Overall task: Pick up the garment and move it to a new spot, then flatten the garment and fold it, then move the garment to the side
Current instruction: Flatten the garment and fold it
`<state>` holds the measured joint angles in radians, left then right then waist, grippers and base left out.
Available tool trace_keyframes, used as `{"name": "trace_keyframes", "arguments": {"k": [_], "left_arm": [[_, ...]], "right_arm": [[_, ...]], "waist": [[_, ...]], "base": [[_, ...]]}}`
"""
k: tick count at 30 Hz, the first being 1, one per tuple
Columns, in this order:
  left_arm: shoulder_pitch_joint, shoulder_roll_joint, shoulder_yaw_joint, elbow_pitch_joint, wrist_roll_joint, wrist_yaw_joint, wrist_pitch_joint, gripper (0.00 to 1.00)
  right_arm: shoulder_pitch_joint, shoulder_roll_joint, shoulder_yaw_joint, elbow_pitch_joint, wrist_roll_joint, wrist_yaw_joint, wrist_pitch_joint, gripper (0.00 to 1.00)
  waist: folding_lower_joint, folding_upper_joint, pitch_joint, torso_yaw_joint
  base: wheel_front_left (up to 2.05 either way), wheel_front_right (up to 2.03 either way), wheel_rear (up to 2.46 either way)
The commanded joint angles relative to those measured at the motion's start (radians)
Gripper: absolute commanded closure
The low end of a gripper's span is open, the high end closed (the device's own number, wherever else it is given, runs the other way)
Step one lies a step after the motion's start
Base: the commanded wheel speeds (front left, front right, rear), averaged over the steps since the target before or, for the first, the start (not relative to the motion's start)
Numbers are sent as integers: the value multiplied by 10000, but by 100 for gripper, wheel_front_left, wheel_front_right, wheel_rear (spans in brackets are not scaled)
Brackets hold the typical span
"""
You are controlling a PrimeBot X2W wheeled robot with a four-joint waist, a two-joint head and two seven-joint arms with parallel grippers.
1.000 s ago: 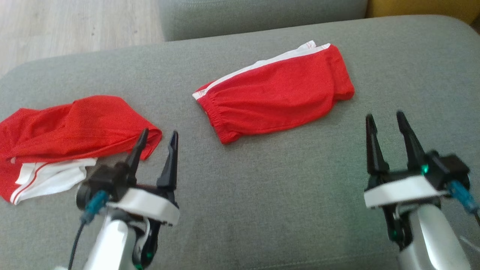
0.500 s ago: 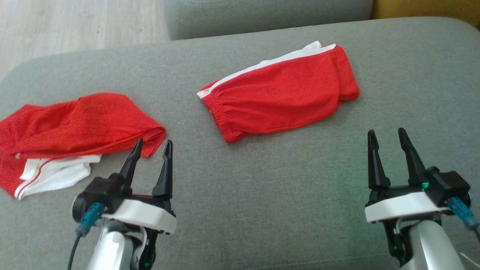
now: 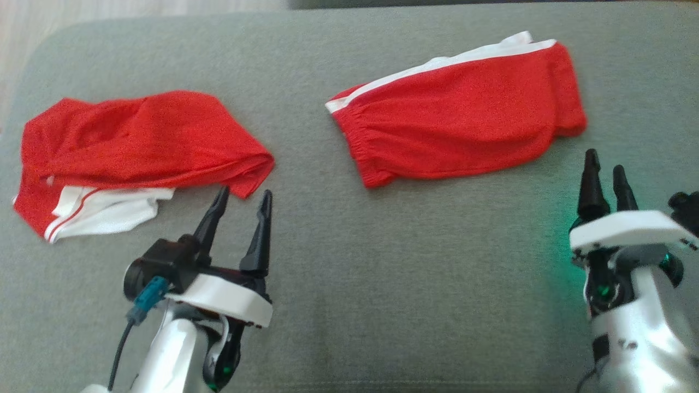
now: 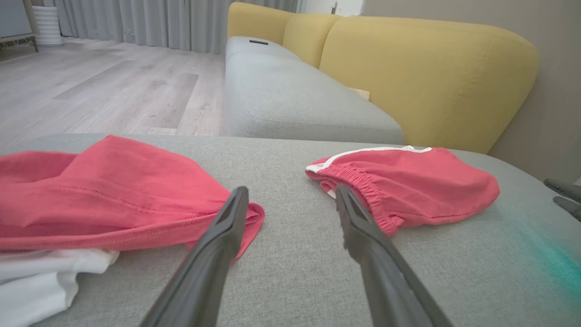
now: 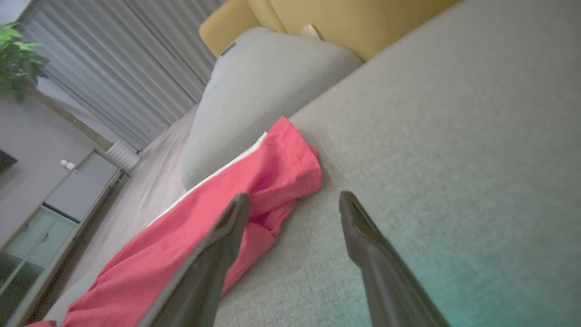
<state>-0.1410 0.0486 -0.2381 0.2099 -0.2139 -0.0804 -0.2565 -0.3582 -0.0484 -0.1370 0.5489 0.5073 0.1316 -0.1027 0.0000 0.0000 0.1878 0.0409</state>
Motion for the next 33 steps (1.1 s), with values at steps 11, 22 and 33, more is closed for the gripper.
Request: {"name": "trace_keyframes", "arguments": {"k": [11, 22, 33], "left_arm": [[-740, 17, -543, 26, -325, 56, -53, 0], [-1064, 17, -788, -124, -597, 237, -53, 0], [-1474, 17, -924, -298, -972, 390, -53, 0]], "right_arm": [[-3350, -19, -2008, 3711, 1646, -9, 162, 0], [-5489, -939, -3095, 6795, 25, -9, 796, 0], [-6652, -1816, -3579, 7390, -1423, -9, 1880, 0]], "waist": [[0, 0, 863, 1320], [0, 0, 1504, 1933], [0, 0, 2095, 2218]], "base": [[0, 0, 0], [0, 0, 0], [0, 0, 0]]}}
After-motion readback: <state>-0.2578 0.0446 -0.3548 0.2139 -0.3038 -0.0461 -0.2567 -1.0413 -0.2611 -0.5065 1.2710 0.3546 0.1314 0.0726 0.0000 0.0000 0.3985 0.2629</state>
